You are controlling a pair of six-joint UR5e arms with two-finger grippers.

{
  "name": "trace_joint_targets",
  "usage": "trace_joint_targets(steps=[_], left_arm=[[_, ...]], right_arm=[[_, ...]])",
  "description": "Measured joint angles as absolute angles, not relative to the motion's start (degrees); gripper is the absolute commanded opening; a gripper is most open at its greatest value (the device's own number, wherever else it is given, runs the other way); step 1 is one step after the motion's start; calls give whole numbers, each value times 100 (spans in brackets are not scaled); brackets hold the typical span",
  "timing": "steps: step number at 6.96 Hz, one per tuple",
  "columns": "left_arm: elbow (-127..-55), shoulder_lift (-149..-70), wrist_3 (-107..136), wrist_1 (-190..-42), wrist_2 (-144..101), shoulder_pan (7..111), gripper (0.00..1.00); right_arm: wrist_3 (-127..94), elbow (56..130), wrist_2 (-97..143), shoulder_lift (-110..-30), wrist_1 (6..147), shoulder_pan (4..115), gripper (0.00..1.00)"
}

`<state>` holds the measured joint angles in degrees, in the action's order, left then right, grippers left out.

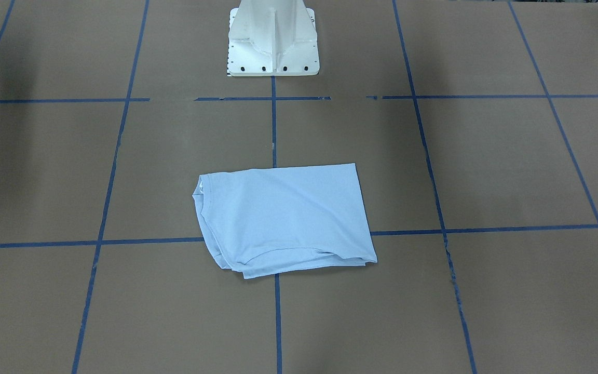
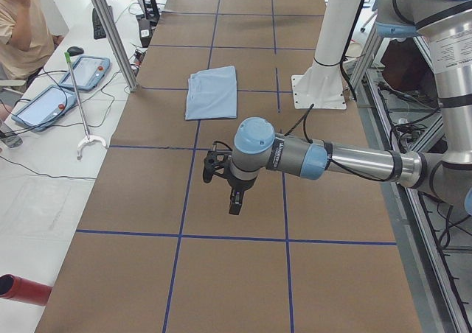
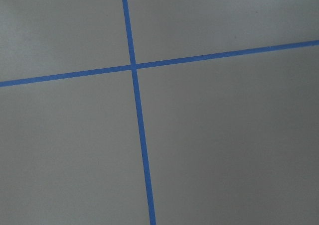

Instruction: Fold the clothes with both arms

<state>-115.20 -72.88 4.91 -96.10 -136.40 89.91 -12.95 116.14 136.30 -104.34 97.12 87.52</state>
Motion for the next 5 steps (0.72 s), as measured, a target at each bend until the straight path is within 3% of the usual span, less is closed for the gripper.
trace_joint_targets(steps=[5], left_arm=[[-11404,-7596,500,-9604,-13686,8991,100]], right_arm=[[-1292,11415,13638,-10331,9747,8772,100]])
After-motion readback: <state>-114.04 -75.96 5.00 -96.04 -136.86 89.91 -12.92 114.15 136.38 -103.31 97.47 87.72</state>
